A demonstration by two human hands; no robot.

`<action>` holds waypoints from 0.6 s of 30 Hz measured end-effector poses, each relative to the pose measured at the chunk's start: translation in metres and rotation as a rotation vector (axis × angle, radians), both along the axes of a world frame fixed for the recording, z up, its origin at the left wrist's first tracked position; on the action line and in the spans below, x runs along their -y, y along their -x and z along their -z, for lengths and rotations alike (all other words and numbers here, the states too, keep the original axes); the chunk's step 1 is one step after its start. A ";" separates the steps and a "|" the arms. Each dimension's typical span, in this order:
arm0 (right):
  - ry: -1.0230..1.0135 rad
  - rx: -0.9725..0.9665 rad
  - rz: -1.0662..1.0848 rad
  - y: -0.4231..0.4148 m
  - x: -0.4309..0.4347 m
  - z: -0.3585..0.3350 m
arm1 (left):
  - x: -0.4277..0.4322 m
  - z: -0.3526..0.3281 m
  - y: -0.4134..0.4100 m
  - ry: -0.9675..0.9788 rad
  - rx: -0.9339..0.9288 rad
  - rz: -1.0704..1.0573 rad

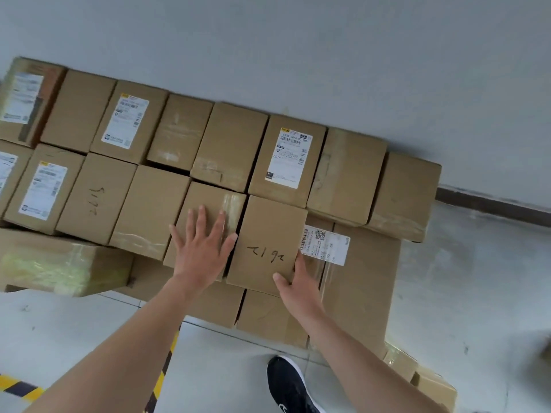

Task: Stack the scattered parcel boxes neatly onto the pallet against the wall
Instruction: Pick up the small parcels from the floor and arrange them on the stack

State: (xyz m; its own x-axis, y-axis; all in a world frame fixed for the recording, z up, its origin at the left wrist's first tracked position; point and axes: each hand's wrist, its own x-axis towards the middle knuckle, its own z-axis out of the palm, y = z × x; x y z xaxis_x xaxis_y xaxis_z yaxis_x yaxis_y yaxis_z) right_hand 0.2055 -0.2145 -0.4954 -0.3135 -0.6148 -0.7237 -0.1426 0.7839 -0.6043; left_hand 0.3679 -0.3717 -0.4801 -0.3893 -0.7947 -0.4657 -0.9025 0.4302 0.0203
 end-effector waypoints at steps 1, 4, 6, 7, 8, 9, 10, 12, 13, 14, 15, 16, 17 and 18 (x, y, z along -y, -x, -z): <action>-0.007 0.003 -0.022 0.003 0.001 -0.002 | -0.007 -0.004 0.009 0.000 -0.022 -0.021; -0.036 0.021 -0.053 0.025 -0.003 -0.008 | -0.035 -0.018 0.049 -0.001 -0.102 -0.093; -0.029 0.009 -0.046 0.051 -0.016 -0.016 | -0.060 -0.026 0.086 -0.007 -0.159 -0.104; -0.014 0.010 -0.033 0.067 -0.025 -0.020 | -0.075 -0.030 0.106 -0.013 -0.179 -0.092; 0.000 0.012 -0.012 0.086 -0.039 -0.025 | -0.092 -0.034 0.129 -0.018 -0.194 -0.067; 0.008 0.005 0.012 0.108 -0.055 -0.030 | -0.112 -0.036 0.153 -0.026 -0.208 -0.039; 0.006 -0.009 0.047 0.131 -0.076 -0.034 | -0.133 -0.039 0.178 -0.040 -0.226 -0.015; 0.002 -0.043 0.155 0.183 -0.130 -0.038 | -0.180 -0.041 0.230 -0.081 -0.273 0.023; -0.003 -0.057 0.204 0.211 -0.163 -0.039 | -0.207 -0.041 0.258 -0.104 -0.297 0.043; -0.018 -0.076 0.238 0.240 -0.201 -0.039 | -0.235 -0.040 0.285 -0.123 -0.312 0.066; -0.041 -0.110 0.258 0.268 -0.242 -0.039 | -0.265 -0.038 0.313 -0.138 -0.318 0.096; -0.070 -0.158 0.274 0.297 -0.283 -0.038 | -0.294 -0.034 0.341 -0.156 -0.313 0.133; -0.104 -0.207 0.290 0.327 -0.327 -0.036 | -0.325 -0.030 0.369 -0.182 -0.297 0.175; -0.142 -0.247 0.309 0.354 -0.368 -0.034 | -0.353 -0.026 0.396 -0.213 -0.272 0.219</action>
